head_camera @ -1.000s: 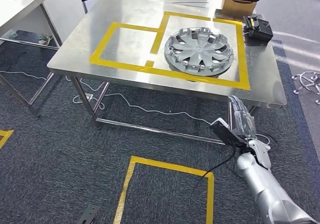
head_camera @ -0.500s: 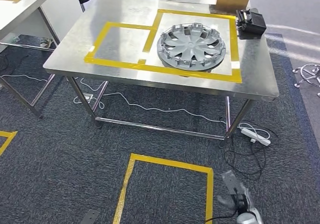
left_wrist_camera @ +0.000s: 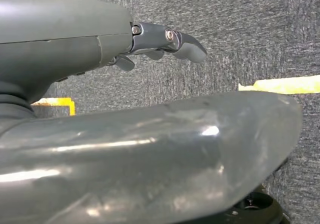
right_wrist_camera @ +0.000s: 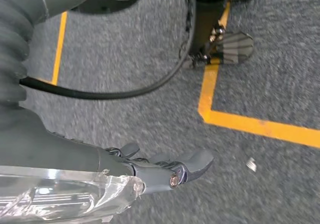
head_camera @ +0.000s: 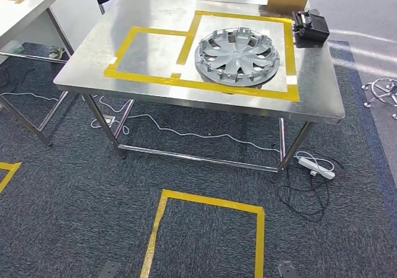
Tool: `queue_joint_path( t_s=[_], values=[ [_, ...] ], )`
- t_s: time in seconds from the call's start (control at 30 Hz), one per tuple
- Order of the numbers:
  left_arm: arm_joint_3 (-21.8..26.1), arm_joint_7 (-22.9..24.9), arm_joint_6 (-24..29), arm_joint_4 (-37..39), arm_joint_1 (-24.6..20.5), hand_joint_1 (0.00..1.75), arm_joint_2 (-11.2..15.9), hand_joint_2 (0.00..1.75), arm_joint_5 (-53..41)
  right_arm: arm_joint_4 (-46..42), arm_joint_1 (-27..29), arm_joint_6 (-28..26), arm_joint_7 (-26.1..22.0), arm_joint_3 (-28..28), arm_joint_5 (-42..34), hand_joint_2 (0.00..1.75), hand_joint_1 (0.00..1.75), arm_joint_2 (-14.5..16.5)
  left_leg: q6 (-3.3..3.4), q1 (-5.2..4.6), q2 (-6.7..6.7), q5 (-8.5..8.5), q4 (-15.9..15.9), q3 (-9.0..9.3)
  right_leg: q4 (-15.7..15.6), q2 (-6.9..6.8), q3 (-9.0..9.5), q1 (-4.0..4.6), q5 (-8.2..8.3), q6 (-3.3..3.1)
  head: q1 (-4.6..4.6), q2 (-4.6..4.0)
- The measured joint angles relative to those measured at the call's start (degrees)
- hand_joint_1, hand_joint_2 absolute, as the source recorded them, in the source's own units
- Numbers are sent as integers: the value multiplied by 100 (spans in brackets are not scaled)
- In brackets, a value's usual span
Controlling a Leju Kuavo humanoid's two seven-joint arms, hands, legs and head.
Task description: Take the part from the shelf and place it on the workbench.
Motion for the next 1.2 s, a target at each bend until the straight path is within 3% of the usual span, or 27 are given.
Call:
queue_joint_path(
  t_s=[0.1, 0.4, 0.53, 0.6, 0.7, 0.73, 0.77, 0.87, 0.93, 0.97, 1.0, 1.07, 1.13, 1.2],
  values=[
    [25, 0, -3, 0, 0, 0, 0, 0, 2, 30, 6, 5, 46, -115, -33, 0, 0, 52, 3, -8, 2, 1, 1, 0, -2, 0, -13, -8, 2, 4, 0, 0],
    [35, 34, 8, 0, 4, 0, 0, 0, -11, 60, 17, -85, -62, -470, -218, 0, 0, 240, 12, -11, 5, 7, 2, -7, -3, 6, -10, -11, 14, 13, -1, 0],
    [33, 35, 11, 1, 5, 0, -12, 0, -25, 62, 5, -100, -190, -523, -112, 0, 0, 275, 144, -8, 1, 42, -105, 41, -68, -5, 28, -28, 32, 96, -6, 0],
    [33, 35, 11, 1, 4, 0, -26, 0, -34, 64, 3, -119, -203, -528, -55, 0, 0, 275, 177, 47, -5, 142, -273, 122, 177, -2, -56, -15, -192, 130, 14, 0],
    [33, 35, 8, 0, 11, 0, -40, 0, -39, 69, 2, -128, -205, -537, -32, 0, 0, 276, 138, 98, -49, 203, -320, 98, 1202, -1, -448, -76, -815, 220, 42, 0],
    [33, 35, 4, 1, 16, 0, -45, 0, -39, 70, 6, -128, -205, -539, -29, 0, 0, 276, 111, 115, -79, 218, -316, 74, 1388, -1, -499, -103, -895, 255, 40, 0],
    [33, 35, 1, 1, 18, 0, -48, 0, -39, 72, 10, -129, -205, -541, -26, 0, 0, 276, 74, 141, -120, 235, -307, 46, 1344, 0, -435, -131, -858, 292, 39, 0],
    [33, 35, -5, -1, 16, 0, -46, 0, -39, 75, 10, -130, -205, -544, -15, 0, 0, 288, -96, 239, -278, 265, -196, -66, 285, 141, 232, -227, -460, 420, 49, 1],
    [34, 35, -4, -2, 17, 0, -36, 0, -39, 80, 9, -130, -206, -544, -12, 0, 0, 309, -203, 255, -360, 260, -118, -123, -34, 245, 420, -228, -390, 344, 44, 0],
    [35, 35, -3, -3, 24, 0, -32, 0, -39, 82, 8, -131, -205, -545, -12, 0, 0, 318, -238, 252, -391, 269, -123, -127, 13, 238, 392, -197, -401, 256, 30, -1],
    [35, 35, -2, -2, 34, 0, -35, 0, -39, 82, 7, -132, -205, -546, -12, 0, 0, 316, -264, 261, -419, 287, -138, -129, 38, 192, 388, -190, -392, 160, 12, -2],
    [35, 35, -2, -2, 63, 0, -37, 0, -39, 82, -1, -132, -206, -548, -11, 0, 0, 315, -292, 269, -369, 247, -90, -166, 67, 98, 380, -174, -360, 41, -29, -2],
    [35, 35, -3, -2, 69, 0, -42, 0, -40, 82, 7, -133, -207, -548, 1, 0, 0, 315, -270, 231, -160, -112, 437, -402, 66, -15, 352, -152, -317, -37, -81, -2],
    [35, 35, -3, -2, 56, 0, -46, 0, -44, 82, 36, -143, -198, -548, 43, 0, 0, 315, -218, 178, -6, -601, 1334, -772, 65, -152, 316, -105, -299, -65, -113, -2]
  ],
)
